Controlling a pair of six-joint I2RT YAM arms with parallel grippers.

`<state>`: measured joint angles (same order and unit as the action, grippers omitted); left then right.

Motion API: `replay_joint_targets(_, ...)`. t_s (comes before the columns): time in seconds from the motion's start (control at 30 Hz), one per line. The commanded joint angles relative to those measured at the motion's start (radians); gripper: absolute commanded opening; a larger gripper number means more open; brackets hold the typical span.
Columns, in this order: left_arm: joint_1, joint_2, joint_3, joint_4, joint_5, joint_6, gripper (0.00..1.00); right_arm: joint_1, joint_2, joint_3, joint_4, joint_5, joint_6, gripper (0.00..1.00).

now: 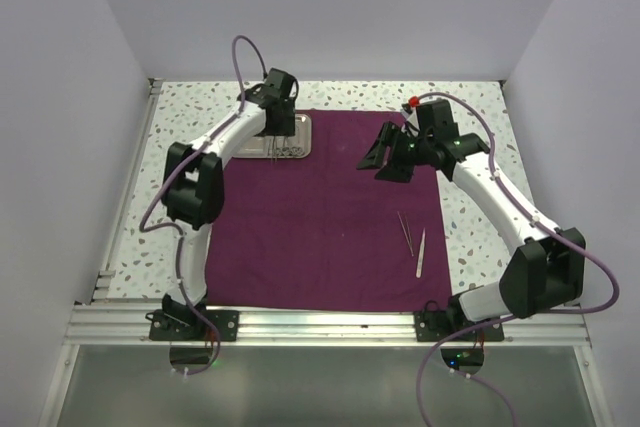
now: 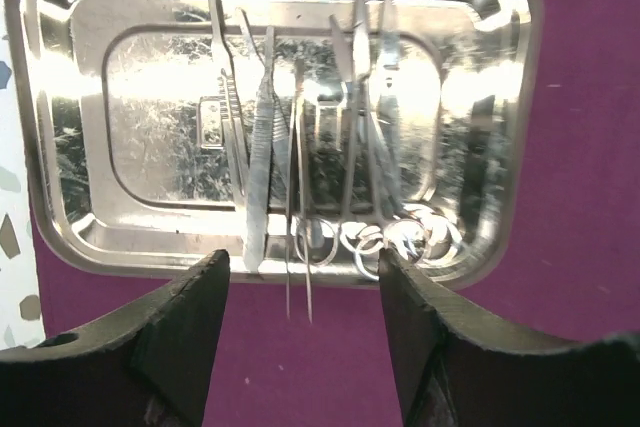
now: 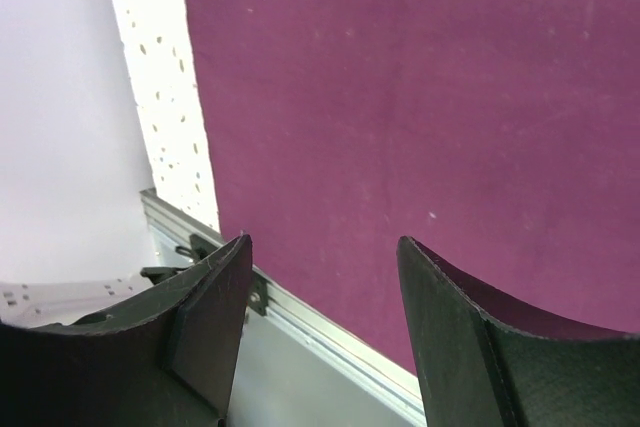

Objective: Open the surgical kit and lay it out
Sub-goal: Pick up the medical item from the container.

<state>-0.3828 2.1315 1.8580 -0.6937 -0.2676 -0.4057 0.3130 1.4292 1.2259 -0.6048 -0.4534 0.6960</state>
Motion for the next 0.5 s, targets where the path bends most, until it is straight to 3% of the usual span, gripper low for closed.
replay_joint_targets(0.0,0.022,0.077,0.096,-0.058,-0.070,0.054,0.64,-0.003,-0.029,0.015,-0.049,0.033,-0.047,0.64)
replay_joint_targets(0.2,0.030,0.151,0.139,-0.089,-0.055,0.068,0.56,-0.006,-0.015,0.027,-0.075,0.061,-0.053,0.64)
replay_joint_targets(0.47,0.030,0.130,0.018,-0.052,0.004,0.068,0.45,-0.015,0.016,0.023,-0.069,0.068,-0.041,0.63)
